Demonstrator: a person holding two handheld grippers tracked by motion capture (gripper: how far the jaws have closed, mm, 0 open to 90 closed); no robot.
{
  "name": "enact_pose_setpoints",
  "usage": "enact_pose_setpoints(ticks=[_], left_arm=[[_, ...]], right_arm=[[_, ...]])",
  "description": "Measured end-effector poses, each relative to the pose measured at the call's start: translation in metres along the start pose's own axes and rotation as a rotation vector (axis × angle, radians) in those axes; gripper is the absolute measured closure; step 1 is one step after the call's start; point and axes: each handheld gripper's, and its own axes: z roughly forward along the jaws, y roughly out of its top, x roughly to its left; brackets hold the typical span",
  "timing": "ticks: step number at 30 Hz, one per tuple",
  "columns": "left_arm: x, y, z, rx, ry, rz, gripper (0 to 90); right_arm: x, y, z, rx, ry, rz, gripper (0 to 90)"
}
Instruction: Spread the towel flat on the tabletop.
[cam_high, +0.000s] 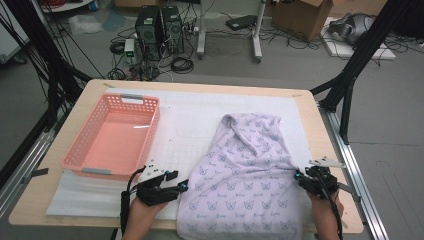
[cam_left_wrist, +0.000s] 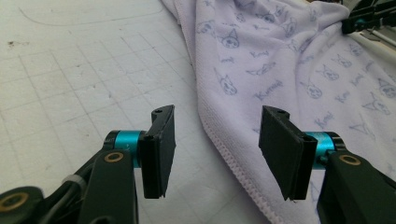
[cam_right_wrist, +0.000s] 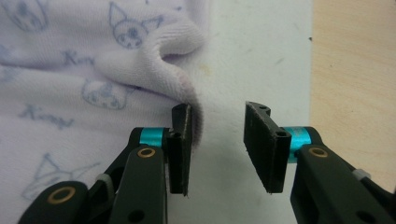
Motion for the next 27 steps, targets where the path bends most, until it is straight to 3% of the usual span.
enact_pose_setpoints(ticks=[2, 4, 7, 8, 10, 11, 13, 14, 15, 17, 19, 21, 23, 25, 27], left_arm=[[0.001, 0.000, 0.000, -0.001, 0.005, 0.002, 46.1], [0.002, 0.000, 0.000, -0.004, 0.004, -0.007, 46.9], [0.004, 0.001, 0.001, -0.002, -0.003, -0.008, 47.9], [0.003, 0.001, 0.001, -0.002, -0.003, -0.011, 48.6], [0.003, 0.001, 0.001, -0.009, -0.005, -0.009, 49.6], [0.003, 0.001, 0.001, -0.008, -0.009, -0.008, 51.0], [0.004, 0.003, 0.003, -0.011, -0.012, -0.012, 51.7], [0.005, 0.004, 0.003, -0.011, -0.015, -0.014, 52.4], [0.006, 0.005, 0.004, -0.014, -0.012, -0.024, 52.4], [0.008, 0.009, 0.009, -0.009, -0.016, -0.030, 53.1], [0.011, 0.017, 0.017, 0.005, -0.012, -0.025, 53.0], [0.015, 0.026, 0.027, 0.013, -0.014, -0.039, 53.0], [0.018, 0.034, 0.037, 0.020, -0.001, -0.025, 54.3], [0.021, 0.042, 0.048, 0.034, 0.013, -0.021, 56.4], [0.024, 0.048, 0.059, 0.040, 0.023, -0.022, 57.9]], right_arm=[[-0.001, 0.001, -0.005, -0.039, 0.055, 0.025, 59.3], [0.001, 0.002, -0.008, -0.083, 0.142, 0.025, 57.6], [0.007, 0.003, -0.001, -0.074, 0.233, 0.020, 56.5], [0.009, 0.003, 0.004, -0.054, 0.238, 0.014, 60.2], [0.012, 0.001, 0.008, -0.046, 0.252, -0.036, 79.3], [0.011, -0.001, 0.008, -0.041, 0.233, -0.054, 86.1], [0.004, -0.004, 0.003, -0.025, 0.208, -0.039, 87.4], [-0.002, -0.006, -0.002, 0.010, 0.130, -0.063, 87.6], [-0.005, -0.008, -0.006, 0.028, 0.094, -0.078, 87.7], [-0.017, -0.016, -0.015, 0.026, 0.106, -0.037, 87.7], [-0.023, -0.023, -0.023, 0.027, 0.084, -0.032, 87.7], [-0.026, -0.023, -0.027, 0.024, 0.107, -0.007, 86.3], [-0.025, -0.023, -0.029, 0.001, 0.122, 0.001, 71.9], [-0.024, -0.021, -0.032, -0.052, 0.171, 0.009, 66.7], [-0.021, -0.018, -0.035, -0.107, 0.188, 0.003, 64.0]])
